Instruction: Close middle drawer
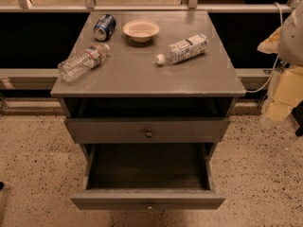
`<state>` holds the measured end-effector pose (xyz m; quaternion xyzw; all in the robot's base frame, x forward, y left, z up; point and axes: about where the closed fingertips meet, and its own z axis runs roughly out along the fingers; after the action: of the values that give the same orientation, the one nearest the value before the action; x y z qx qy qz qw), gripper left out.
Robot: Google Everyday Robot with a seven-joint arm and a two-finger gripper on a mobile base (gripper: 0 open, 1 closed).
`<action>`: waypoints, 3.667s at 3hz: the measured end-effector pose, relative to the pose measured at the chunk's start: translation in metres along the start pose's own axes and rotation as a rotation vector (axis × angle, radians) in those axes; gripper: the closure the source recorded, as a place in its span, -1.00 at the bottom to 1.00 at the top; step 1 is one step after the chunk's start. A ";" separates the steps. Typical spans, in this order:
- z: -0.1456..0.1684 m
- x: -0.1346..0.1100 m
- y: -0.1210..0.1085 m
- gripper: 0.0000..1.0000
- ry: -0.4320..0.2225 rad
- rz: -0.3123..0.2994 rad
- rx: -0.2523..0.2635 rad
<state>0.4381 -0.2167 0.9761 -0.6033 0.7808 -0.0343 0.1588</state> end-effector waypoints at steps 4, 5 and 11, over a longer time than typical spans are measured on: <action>0.143 -0.031 0.115 -1.00 -0.369 -0.048 -0.197; 0.153 -0.018 0.130 -1.00 -0.417 -0.005 -0.163; 0.316 -0.033 0.165 -1.00 -0.729 -0.006 -0.082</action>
Offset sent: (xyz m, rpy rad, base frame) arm 0.0031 0.0229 -0.1016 0.1051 0.2131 0.0496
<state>0.3832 -0.0966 0.6433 -0.5840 0.6719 0.2138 0.4022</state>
